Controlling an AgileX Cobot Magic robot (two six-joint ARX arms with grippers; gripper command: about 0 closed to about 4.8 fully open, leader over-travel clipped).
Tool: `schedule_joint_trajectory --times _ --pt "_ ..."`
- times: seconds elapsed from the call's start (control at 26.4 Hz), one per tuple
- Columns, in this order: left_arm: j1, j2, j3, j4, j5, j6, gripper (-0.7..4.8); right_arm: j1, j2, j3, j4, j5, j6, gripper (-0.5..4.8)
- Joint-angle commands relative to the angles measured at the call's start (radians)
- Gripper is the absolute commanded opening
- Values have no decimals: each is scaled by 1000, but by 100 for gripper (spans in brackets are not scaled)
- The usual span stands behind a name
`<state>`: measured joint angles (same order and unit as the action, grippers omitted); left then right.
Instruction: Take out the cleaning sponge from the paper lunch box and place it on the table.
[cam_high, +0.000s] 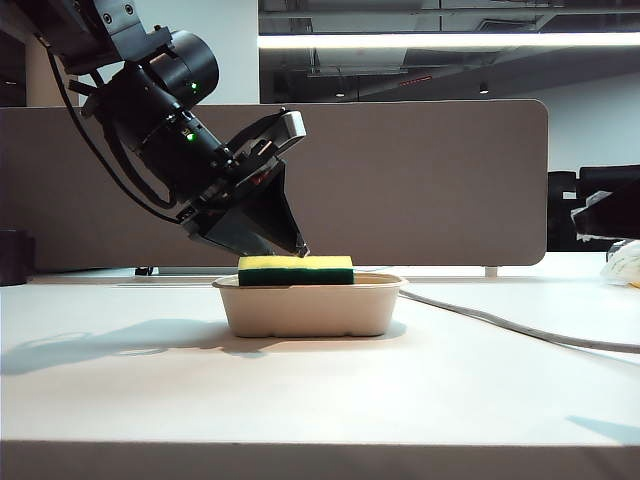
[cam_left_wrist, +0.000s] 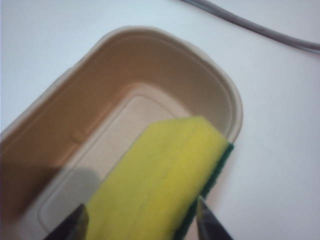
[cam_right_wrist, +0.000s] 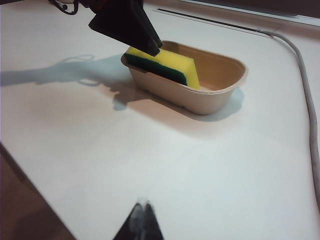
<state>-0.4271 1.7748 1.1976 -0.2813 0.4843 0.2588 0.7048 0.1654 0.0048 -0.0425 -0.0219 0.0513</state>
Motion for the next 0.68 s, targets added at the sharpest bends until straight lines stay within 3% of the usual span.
schedule_joint_trajectory --times 0.04,0.11,0.3,0.42,0.68 --pt "0 0 3 0 -14 27 294 0 0 1 17 0 0 -5" --pt "0 1 3 -5 -13 37 319 0 0 1 17 0 0 -5" --pt "0 1 3 -13 -27 48 317 0 0 1 17 0 0 -5" --pt "0 3 3 -13 -56 49 268 0 0 1 17 0 0 -5" --pt "0 10 3 -14 -62 61 267 0 0 1 17 0 0 -5"
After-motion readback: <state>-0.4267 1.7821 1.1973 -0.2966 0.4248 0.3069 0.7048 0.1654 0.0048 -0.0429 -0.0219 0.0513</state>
